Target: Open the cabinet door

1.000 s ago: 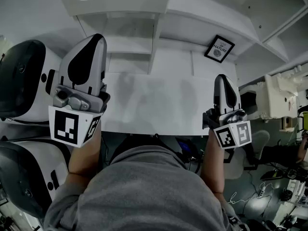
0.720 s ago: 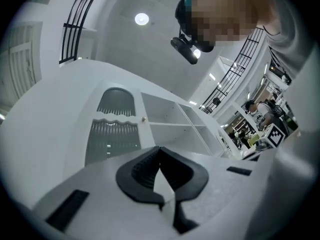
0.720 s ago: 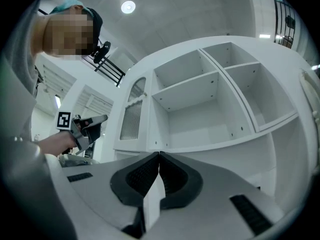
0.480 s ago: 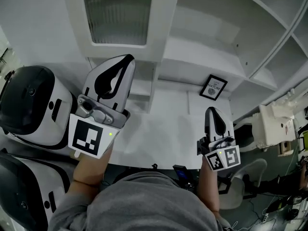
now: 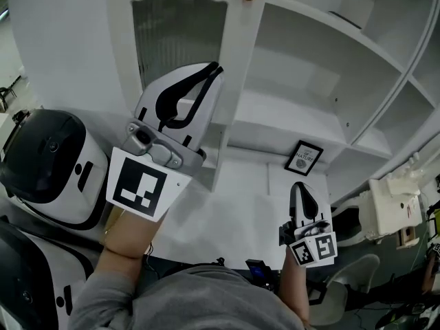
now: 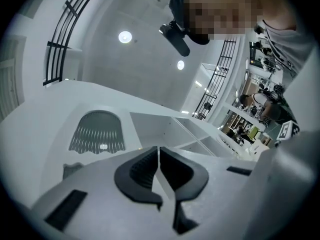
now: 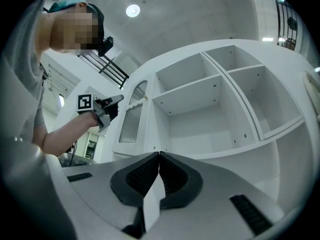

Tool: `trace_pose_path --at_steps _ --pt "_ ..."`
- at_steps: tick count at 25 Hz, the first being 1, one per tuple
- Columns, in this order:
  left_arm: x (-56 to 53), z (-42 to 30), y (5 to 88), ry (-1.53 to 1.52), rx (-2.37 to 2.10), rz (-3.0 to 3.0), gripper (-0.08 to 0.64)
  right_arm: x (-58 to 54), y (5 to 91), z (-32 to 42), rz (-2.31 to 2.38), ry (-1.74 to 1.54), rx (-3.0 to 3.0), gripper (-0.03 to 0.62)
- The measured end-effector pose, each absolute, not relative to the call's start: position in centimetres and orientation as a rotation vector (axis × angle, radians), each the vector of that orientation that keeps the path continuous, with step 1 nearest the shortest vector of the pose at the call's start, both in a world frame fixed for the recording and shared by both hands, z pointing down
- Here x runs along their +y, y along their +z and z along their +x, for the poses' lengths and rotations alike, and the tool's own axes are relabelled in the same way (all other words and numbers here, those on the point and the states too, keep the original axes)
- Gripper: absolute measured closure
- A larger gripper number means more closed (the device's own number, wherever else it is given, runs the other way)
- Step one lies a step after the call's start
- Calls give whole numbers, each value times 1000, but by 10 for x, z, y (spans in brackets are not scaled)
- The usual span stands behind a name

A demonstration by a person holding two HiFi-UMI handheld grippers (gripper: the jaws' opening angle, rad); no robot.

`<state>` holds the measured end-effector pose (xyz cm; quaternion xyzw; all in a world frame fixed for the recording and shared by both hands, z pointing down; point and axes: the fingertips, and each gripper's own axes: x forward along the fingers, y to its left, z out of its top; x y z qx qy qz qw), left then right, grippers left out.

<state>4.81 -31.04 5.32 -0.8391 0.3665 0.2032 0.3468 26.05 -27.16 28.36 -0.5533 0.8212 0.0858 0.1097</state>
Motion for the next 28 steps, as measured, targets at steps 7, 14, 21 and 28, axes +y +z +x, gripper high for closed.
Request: trace_pose_path --at_steps 7,14,21,28 --pt "-324 69 8 502 933 -2037 551 -275 281 264 -1624 256 2403 566" --pt "-347 96 -27 451 942 -1943 480 -282 285 263 -1621 248 2403 566" --pt "-370 103 -45 431 978 -1864 444 -285 286 271 -1642 249 2378 566" --pt "-395 103 -44 392 1032 -1847 431 -288 287 274 -1657 246 2369 566"
